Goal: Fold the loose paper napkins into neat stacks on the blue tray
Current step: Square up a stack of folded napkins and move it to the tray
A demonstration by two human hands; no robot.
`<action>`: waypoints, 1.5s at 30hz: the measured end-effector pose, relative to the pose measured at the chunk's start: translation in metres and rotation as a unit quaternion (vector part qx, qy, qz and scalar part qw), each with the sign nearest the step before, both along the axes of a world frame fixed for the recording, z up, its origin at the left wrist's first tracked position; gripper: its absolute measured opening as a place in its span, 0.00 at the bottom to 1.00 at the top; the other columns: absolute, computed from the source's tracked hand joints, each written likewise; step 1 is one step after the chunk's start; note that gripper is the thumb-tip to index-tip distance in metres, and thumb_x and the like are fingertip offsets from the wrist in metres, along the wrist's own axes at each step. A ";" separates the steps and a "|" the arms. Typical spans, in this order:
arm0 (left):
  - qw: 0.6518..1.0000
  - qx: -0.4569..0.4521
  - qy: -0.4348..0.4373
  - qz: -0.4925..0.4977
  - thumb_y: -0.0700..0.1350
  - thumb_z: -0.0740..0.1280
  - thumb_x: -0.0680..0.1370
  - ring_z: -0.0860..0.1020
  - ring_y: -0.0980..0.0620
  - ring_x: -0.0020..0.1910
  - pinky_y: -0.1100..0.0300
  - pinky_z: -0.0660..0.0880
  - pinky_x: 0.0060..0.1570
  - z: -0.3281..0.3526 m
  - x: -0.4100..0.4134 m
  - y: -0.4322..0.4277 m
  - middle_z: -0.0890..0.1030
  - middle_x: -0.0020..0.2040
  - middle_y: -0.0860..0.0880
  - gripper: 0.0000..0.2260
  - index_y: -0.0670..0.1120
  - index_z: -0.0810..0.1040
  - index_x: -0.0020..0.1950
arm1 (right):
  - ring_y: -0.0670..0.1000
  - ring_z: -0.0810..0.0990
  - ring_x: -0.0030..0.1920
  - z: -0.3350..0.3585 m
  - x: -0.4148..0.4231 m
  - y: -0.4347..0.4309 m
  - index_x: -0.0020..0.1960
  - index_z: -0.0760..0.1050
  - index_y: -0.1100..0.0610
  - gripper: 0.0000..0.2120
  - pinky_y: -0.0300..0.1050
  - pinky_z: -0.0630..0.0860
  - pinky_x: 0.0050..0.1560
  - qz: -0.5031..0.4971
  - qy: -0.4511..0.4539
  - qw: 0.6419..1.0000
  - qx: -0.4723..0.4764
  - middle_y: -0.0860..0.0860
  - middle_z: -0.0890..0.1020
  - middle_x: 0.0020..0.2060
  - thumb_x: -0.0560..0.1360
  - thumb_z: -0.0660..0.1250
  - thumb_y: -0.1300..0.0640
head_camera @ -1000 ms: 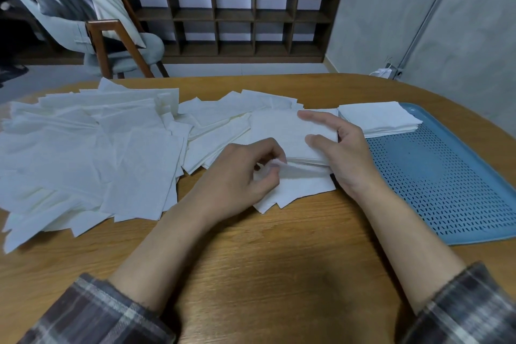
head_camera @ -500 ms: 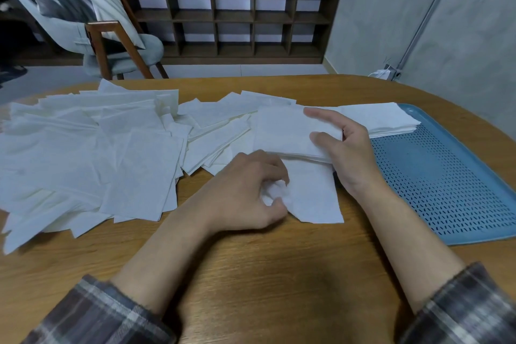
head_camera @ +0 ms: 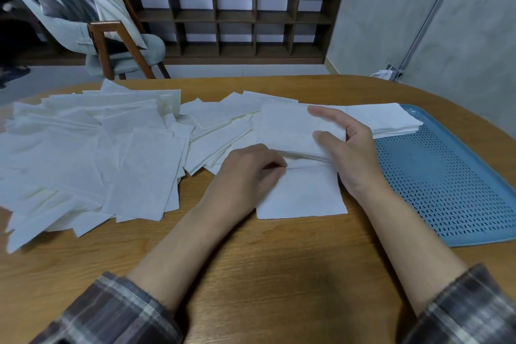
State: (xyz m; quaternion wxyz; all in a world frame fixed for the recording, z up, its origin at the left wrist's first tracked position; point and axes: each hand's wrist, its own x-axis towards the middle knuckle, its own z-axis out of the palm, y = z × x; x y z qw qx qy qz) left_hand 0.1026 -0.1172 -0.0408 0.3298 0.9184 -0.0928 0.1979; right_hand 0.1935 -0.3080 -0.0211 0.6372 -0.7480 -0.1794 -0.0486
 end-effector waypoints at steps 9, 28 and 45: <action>0.973 -0.226 0.035 -0.034 0.36 0.70 0.76 0.84 0.55 0.49 0.64 0.78 0.54 0.042 -0.017 0.004 0.85 0.42 0.55 0.06 0.47 0.82 0.43 | 0.40 0.77 0.68 0.001 0.002 -0.001 0.62 0.86 0.49 0.16 0.45 0.70 0.72 0.046 0.040 0.998 0.026 0.40 0.85 0.62 0.80 0.67 0.63; 0.935 -0.333 0.010 0.121 0.47 0.76 0.79 0.83 0.62 0.52 0.59 0.79 0.55 0.030 -0.002 0.011 0.87 0.50 0.62 0.01 0.52 0.88 0.50 | 0.46 0.85 0.57 0.005 -0.020 0.014 0.63 0.83 0.49 0.13 0.39 0.80 0.50 0.156 0.111 0.980 0.056 0.46 0.87 0.56 0.80 0.70 0.54; 0.928 -0.353 0.020 0.113 0.56 0.73 0.80 0.80 0.65 0.56 0.66 0.76 0.53 0.033 -0.002 0.014 0.84 0.55 0.61 0.10 0.58 0.84 0.60 | 0.52 0.86 0.54 0.014 -0.018 0.012 0.76 0.69 0.44 0.27 0.46 0.85 0.49 0.172 0.121 0.960 0.188 0.49 0.86 0.56 0.82 0.66 0.64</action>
